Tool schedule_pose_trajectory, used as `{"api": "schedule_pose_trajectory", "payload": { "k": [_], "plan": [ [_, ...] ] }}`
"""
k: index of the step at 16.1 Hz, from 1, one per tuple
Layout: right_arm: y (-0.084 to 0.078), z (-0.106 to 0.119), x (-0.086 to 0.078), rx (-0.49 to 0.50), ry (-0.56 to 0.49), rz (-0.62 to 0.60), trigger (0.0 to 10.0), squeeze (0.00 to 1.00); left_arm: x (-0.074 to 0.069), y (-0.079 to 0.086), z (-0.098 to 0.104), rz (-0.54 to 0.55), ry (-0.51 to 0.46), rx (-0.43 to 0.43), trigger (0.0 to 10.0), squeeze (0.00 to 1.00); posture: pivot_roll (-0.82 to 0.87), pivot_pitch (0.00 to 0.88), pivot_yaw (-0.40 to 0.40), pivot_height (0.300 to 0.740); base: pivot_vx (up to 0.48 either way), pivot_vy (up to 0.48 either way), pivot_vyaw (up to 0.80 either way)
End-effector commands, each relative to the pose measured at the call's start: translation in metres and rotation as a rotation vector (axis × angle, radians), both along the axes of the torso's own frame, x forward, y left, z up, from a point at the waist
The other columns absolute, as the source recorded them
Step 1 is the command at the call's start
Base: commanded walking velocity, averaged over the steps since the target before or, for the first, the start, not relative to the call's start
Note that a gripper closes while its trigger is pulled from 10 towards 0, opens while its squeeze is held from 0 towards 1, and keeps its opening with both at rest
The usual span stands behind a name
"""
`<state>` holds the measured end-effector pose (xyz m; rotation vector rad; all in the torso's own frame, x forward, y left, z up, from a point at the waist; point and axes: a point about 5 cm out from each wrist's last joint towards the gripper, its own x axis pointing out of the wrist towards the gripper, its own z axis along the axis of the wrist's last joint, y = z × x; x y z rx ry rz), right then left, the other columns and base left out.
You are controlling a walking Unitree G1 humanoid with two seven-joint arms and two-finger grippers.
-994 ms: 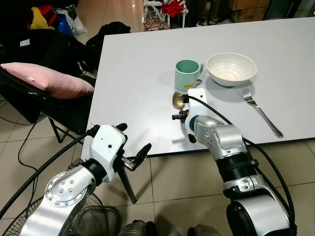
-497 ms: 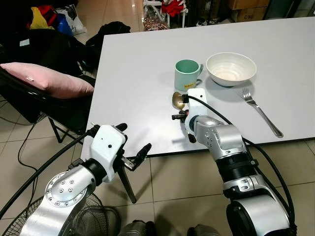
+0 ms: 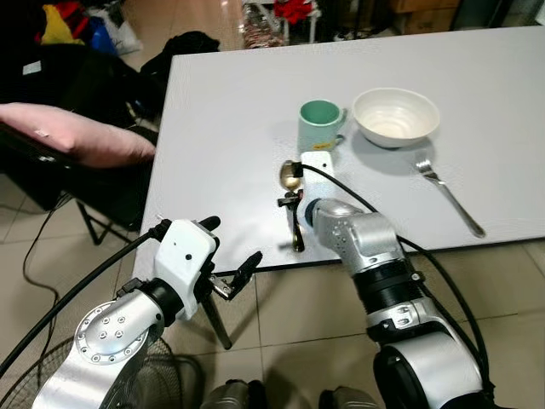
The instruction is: Setting the table
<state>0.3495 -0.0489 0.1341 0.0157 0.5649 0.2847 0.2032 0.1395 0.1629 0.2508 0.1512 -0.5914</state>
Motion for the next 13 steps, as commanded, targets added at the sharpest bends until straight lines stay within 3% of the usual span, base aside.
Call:
{"api": "schedule_pose_trajectory", "payload": {
  "k": [1, 7, 12, 13],
  "plan": [
    [0.001, 0.001, 0.0, -0.003, 0.016, 0.009, 10.0, 1.0, -0.001, 0.001, 0.001, -0.003, 0.0, 0.006, 10.0, 0.0, -0.05, 0.096, 0.069, 0.74, 0.0, 0.0, 0.0],
    [-0.009, 0.012, 0.0, -0.016, -0.009, 0.003, 10.0, 1.0, 0.002, 0.0, 0.004, -0.004, -0.012, -0.003, 10.0, 0.0, -0.05, 0.084, 0.074, 0.74, 0.0, 0.0, 0.0],
    [-0.043, 0.063, -0.023, 0.09, -0.167, 0.048, 10.0, 1.0, 0.013, 0.0, 0.017, 0.075, -0.092, -0.14, 10.0, 0.0, -0.06, 0.046, 0.105, 0.74, 0.0, 0.0, 0.0],
    [-0.051, 0.071, -0.031, 0.072, -0.254, 0.092, 10.0, 0.51, 0.016, 0.001, 0.017, 0.145, -0.104, -0.174, 10.0, 0.0, -0.06, 0.04, 0.112, 0.74, 0.0, 0.0, 0.0]
  ]
}}
